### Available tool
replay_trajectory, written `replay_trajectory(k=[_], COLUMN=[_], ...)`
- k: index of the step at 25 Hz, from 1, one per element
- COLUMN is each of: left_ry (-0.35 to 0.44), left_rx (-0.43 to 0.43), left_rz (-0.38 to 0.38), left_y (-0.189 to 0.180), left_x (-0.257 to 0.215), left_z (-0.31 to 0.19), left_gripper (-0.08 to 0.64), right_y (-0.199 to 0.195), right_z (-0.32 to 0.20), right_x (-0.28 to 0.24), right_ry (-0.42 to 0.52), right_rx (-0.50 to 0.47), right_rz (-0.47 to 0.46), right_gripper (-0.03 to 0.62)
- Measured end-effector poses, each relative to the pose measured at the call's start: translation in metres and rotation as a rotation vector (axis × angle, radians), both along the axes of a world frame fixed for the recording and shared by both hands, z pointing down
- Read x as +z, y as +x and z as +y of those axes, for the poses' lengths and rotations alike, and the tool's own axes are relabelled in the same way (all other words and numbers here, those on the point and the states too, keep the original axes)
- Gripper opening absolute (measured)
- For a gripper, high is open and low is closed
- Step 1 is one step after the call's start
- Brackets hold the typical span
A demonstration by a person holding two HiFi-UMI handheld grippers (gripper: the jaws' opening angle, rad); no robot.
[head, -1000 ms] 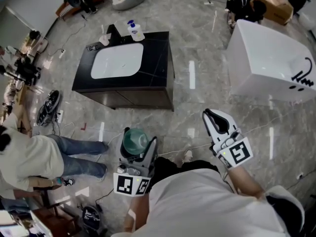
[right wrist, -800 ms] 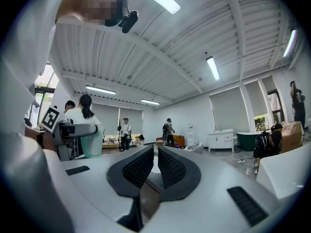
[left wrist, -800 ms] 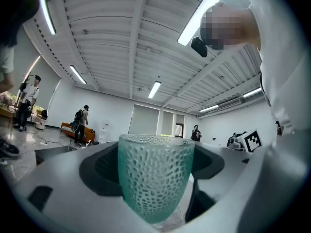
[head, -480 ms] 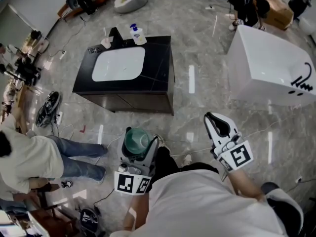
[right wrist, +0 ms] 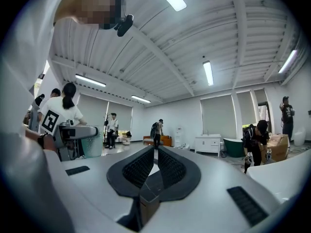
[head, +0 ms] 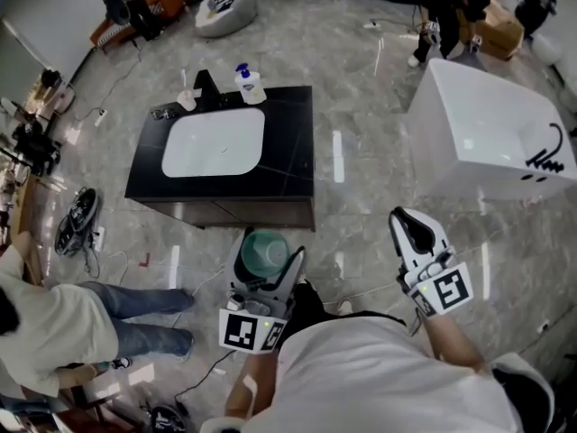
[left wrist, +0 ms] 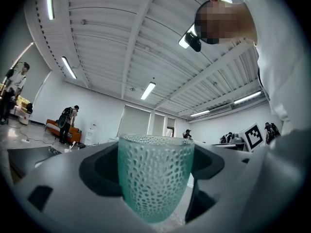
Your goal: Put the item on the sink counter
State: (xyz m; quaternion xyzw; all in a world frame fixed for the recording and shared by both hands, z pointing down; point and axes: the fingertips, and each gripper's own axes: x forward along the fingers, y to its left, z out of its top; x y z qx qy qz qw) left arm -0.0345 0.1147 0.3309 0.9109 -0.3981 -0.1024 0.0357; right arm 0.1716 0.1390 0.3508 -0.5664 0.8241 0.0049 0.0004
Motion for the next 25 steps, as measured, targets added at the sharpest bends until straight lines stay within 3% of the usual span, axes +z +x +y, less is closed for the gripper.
replay_trajectory(k=[14,25], left_ry=[-0.055,-0.092], left_rx=[-0.002,0.107], left_rz=[0.035,0.068], left_y=[-0.049,-0.064], left_x=[0.017,0.030], left_z=[-0.124,-0.180], left_gripper=[0.385,0.385], right_y=[-0.058,-0.102], right_z=[-0.131,-0.188], right_x=[-0.003,-0.007], right_ry=[-0.033,-0.062], right_rx=[-0.027,-0.003], right_rz=[0.033,0.066], right_gripper=[0.051,0.051])
